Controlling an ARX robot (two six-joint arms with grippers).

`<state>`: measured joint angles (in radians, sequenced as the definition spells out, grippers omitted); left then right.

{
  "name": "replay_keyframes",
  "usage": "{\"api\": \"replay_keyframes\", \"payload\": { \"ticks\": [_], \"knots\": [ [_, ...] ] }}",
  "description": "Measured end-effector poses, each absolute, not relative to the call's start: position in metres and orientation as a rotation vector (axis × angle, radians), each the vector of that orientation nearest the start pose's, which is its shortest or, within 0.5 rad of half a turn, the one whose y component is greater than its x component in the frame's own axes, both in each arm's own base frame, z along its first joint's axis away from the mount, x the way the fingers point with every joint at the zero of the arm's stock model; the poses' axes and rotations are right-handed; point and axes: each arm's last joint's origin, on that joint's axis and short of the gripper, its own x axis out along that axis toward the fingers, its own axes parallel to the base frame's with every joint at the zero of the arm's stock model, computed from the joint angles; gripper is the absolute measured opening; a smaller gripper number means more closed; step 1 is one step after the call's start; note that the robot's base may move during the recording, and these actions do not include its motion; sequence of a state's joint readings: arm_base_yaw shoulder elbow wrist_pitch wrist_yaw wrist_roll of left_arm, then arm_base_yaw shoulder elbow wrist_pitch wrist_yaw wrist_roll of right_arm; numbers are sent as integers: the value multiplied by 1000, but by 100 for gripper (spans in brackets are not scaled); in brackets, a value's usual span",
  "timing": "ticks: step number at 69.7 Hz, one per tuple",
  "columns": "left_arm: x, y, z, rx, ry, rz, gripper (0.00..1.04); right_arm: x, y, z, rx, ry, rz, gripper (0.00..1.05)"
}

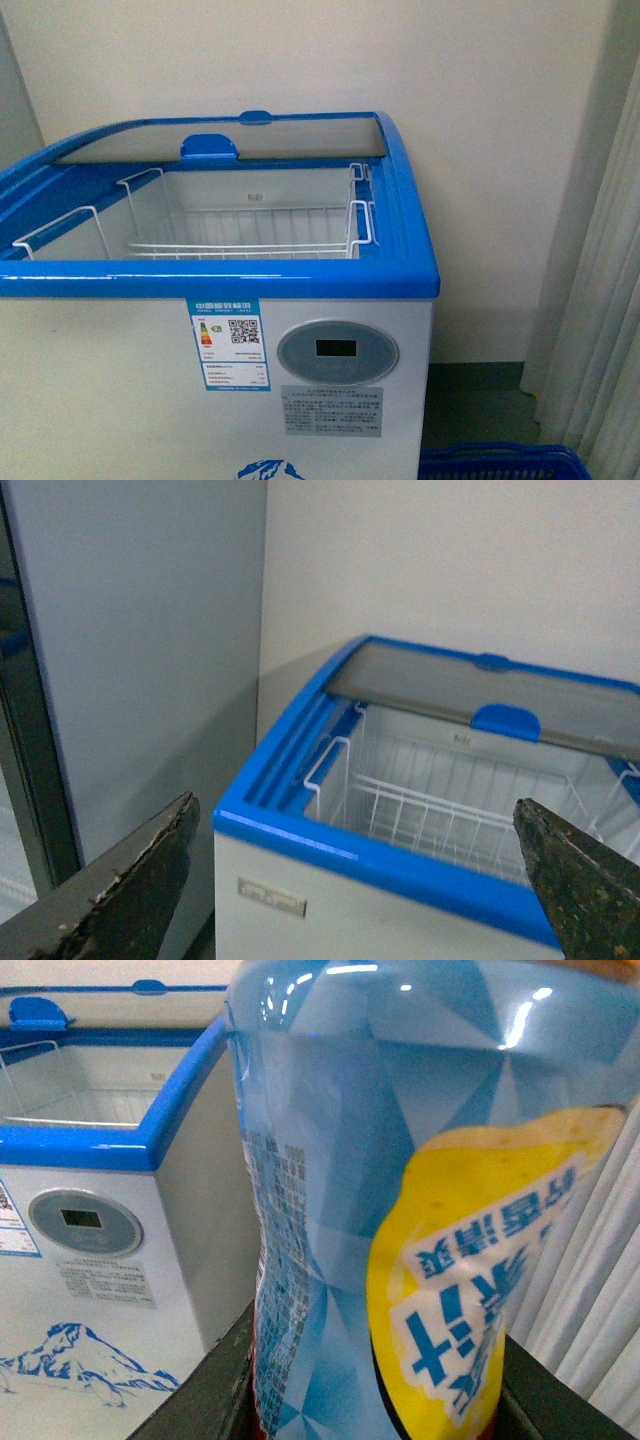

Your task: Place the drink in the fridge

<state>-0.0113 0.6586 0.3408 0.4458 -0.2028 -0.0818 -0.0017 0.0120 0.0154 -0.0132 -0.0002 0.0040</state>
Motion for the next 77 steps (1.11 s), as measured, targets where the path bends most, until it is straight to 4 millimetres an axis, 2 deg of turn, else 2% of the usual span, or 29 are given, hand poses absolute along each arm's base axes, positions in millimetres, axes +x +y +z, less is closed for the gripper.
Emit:
{"api": "replay_keyframes", "payload": {
  "ticks": [5, 14, 23, 31, 39, 66, 77],
  "knots": [
    [154, 5, 245, -99, -128, 196, 97, 98, 0, 167, 4, 10, -2, 40],
    [152, 11, 209, -130, -64, 284, 97, 98, 0, 167, 4, 10, -2, 40],
    [152, 13, 202, -119, -43, 298, 96, 98, 0, 167, 4, 10, -2, 40],
    [148, 12, 198, -53, -1, 78, 79, 98, 0, 167, 4, 10, -2, 40],
    [143, 2, 193, -26, 2, 10, 61, 98, 0, 167, 4, 10, -2, 40],
    [128, 0, 180, -12, 4, 2, 2, 98, 0, 167, 4, 10, -2, 40],
    [123, 0, 177, -9, 2, 2, 3, 98, 0, 167, 4, 10, -2, 40]
  ]
}}
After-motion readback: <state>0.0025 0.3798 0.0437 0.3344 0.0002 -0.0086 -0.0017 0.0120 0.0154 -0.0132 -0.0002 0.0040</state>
